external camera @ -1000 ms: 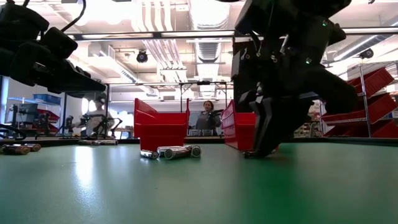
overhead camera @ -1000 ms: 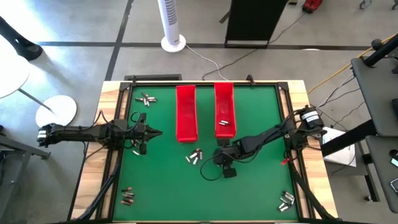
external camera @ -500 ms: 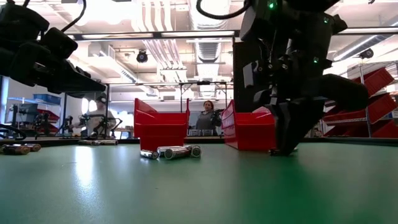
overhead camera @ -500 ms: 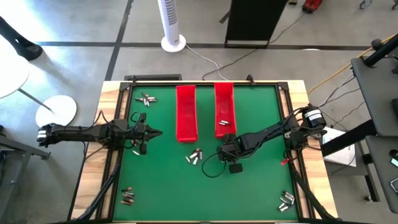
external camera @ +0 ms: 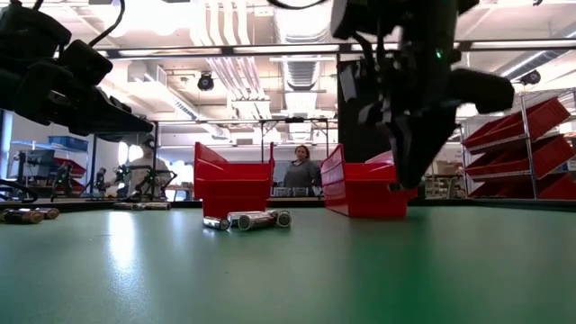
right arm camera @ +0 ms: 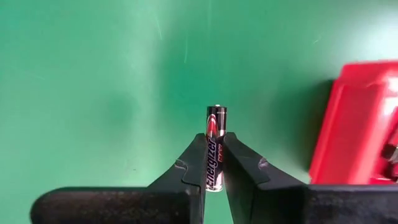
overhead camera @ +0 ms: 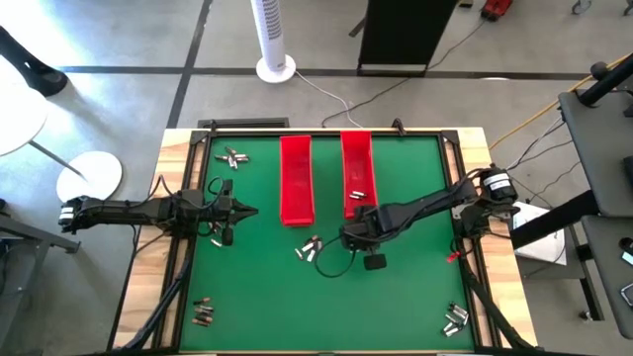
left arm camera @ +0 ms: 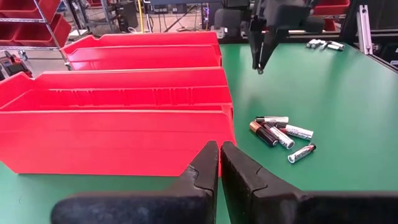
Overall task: Sort batteries
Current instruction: Put the silver battery into the right red bin
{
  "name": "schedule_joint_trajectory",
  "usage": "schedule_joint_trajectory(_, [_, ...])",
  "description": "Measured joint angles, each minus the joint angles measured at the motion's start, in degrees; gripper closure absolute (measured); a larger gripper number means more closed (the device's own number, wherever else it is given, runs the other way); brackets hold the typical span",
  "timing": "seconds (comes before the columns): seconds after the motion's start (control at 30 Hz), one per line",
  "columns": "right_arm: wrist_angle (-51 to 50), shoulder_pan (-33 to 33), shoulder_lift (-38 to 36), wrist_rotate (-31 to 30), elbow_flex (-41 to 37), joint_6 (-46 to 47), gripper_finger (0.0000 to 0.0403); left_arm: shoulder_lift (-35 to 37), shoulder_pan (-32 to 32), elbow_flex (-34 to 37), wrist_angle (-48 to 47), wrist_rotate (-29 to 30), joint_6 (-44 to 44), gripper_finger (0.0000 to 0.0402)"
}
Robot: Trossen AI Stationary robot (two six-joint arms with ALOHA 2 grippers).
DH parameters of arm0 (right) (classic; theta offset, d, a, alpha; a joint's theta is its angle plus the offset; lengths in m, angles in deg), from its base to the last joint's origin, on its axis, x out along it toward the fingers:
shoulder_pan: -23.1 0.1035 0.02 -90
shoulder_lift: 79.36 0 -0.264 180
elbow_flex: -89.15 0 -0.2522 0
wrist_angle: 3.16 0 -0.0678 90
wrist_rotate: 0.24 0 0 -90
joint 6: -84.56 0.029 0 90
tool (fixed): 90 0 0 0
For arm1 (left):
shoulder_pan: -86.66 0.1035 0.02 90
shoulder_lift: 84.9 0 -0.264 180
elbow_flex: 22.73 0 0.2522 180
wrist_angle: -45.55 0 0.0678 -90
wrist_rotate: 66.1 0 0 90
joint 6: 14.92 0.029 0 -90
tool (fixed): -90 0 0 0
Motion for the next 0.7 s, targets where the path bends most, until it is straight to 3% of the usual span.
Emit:
schedule_joint_trajectory(0.13, [-3.7,-0.5,0.0,-0.7,4.1,-2.8,0.0372,0.0,0.0,0.0,0.0,0.0,0.0,0.0402])
schedule_joint_trajectory(0.37, [-8.2,-5.7,-0.1,-10.4,8.1,-7.8,0.0372,0.0,0.0,0.0,0.0,0.0,0.0,0.0402])
schedule_joint_trajectory(0.7, [-5.0,-17.9,0.9,-11.1,7.6,-14.6,0.0372,-0.3,0.0,0.0,0.0,0.0,0.0,0.0402])
